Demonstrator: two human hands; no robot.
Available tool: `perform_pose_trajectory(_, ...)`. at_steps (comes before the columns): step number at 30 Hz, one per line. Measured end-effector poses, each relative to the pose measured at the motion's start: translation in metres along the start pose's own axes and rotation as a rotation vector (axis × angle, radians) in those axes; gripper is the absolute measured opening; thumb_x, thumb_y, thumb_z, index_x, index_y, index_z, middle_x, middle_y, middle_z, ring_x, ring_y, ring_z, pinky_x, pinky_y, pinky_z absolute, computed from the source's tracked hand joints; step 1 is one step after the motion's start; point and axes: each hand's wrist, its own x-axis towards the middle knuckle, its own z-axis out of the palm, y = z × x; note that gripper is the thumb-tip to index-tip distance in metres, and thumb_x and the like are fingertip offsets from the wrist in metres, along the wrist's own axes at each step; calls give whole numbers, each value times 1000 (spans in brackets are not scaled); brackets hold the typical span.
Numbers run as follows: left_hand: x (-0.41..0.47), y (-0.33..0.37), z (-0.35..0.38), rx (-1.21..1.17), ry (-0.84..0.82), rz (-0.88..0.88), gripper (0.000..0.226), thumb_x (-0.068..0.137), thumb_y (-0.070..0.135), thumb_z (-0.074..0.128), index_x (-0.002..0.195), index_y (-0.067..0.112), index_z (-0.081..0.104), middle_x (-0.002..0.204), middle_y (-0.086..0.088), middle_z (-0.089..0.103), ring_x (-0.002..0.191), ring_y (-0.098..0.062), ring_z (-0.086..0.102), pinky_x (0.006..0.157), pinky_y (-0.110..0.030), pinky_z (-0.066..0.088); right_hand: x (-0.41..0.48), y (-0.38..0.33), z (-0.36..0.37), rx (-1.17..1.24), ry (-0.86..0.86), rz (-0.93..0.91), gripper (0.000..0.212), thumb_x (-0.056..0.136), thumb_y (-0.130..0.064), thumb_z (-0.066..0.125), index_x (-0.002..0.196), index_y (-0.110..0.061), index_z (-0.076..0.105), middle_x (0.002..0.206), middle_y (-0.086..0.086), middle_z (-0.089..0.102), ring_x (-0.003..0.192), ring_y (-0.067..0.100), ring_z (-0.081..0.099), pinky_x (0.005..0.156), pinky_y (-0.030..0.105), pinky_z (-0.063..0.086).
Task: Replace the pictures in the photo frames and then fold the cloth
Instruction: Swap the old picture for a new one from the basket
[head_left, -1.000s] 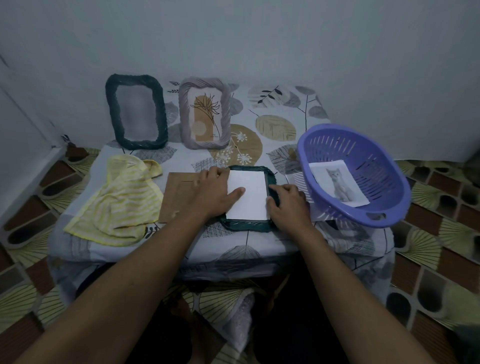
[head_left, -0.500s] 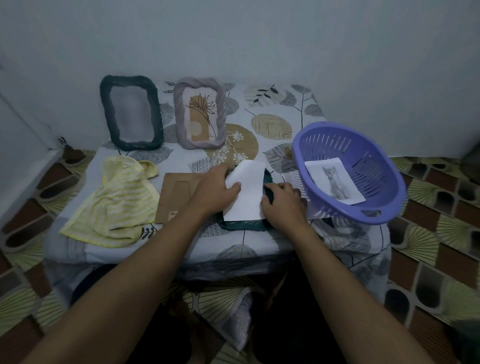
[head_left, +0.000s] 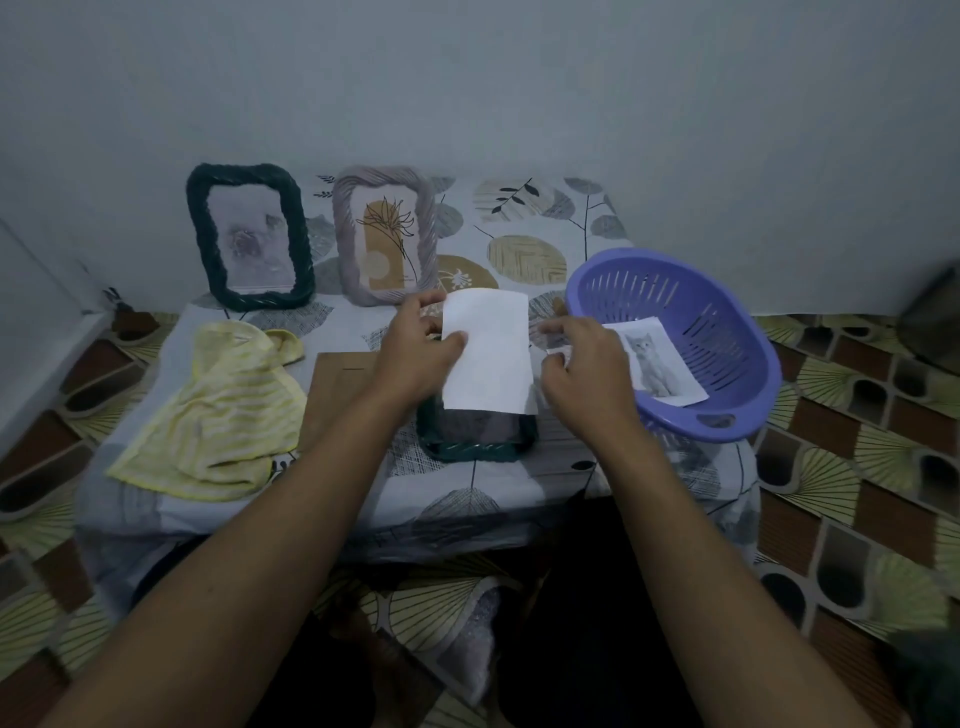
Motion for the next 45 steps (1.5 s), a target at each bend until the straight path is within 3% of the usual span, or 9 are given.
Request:
perform_pose_trajectory(3, 4, 1, 14, -4, -28, -41, 49, 91, 7, 67, 133, 20, 44, 112, 0, 65, 94, -14, 67, 72, -33, 59, 1, 6, -21, -99, 35, 27, 40, 87, -11, 52, 123, -21, 65, 126, 6, 63, 119, 31, 50, 99, 42, 37)
perform_pose_trajectory(8, 15, -1, 44, 50, -64, -113, 46, 88, 5, 71, 126, 14, 48, 108, -8, 65, 98, -27, 67, 82, -49, 59, 8, 32, -43, -164, -261, 240, 56, 94, -34, 54, 148, -25, 43, 146, 4, 51, 127, 33, 50, 103, 48, 42)
perform_pose_trajectory(17, 26, 1, 99, 103, -48, -210, 38, 80, 3, 75, 106, 14, 49, 105, -12, 61, 94, -30, 66, 68, -50, 62, 14, 35, -61, -201, -213, 179, 29, 89, -24, 61, 113, -11, 72, 106, 10, 73, 99, 33, 65, 87, 47, 56)
perform_pose_trajectory(25, 22, -7, 123, 228, -53, -142, 27, 83, 10, 76, 94, 15, 52, 97, -5, 60, 89, -23, 59, 72, -34, 51, 21, 33, -64, -180, -149, 154, 31, 91, -25, 59, 113, -8, 70, 107, 10, 73, 102, 31, 66, 90, 47, 55)
perform_pose_trajectory(29, 20, -6, 128, 220, -40, -141, 19, 89, 18, 70, 78, 15, 55, 79, -8, 62, 80, -29, 64, 76, -39, 55, 20, 34, -54, -181, -178, 145, 31, 92, -27, 58, 114, -8, 69, 111, 8, 73, 106, 31, 65, 91, 45, 54)
perform_pose_trajectory(33, 21, -9, 126, 71, -97, -244, 37, 92, 3, 48, 55, 9, 49, 64, -13, 53, 60, -32, 63, 64, -57, 60, 18, 34, -48, -167, -230, 134, 32, 96, -28, 59, 122, -12, 68, 119, 8, 70, 112, 32, 63, 94, 46, 52)
perform_pose_trajectory(37, 19, -6, 120, 61, -219, -247, 29, 90, -8, 51, 63, 0, 55, 67, -17, 56, 61, -29, 59, 69, -53, 61, 17, 37, -44, -146, -281, 135, 37, 97, -29, 60, 131, -14, 64, 128, 4, 68, 118, 28, 61, 98, 48, 51)
perform_pose_trajectory(41, 28, -11, 116, 146, -200, -223, 12, 78, -11, 59, 67, -9, 64, 67, -18, 65, 69, -36, 72, 66, -58, 60, 17, 38, -44, -130, -283, 142, 40, 97, -29, 61, 135, -15, 61, 130, 1, 67, 121, 25, 60, 100, 47, 50)
perform_pose_trajectory(45, 31, -3, 111, 173, -91, -191, 17, 80, -9, 62, 74, 7, 66, 81, -22, 70, 74, -36, 73, 69, -55, 61, 17, 39, -46, -91, -285, 155, 37, 97, -34, 60, 129, -18, 66, 122, 0, 70, 115, 22, 62, 98, 41, 50)
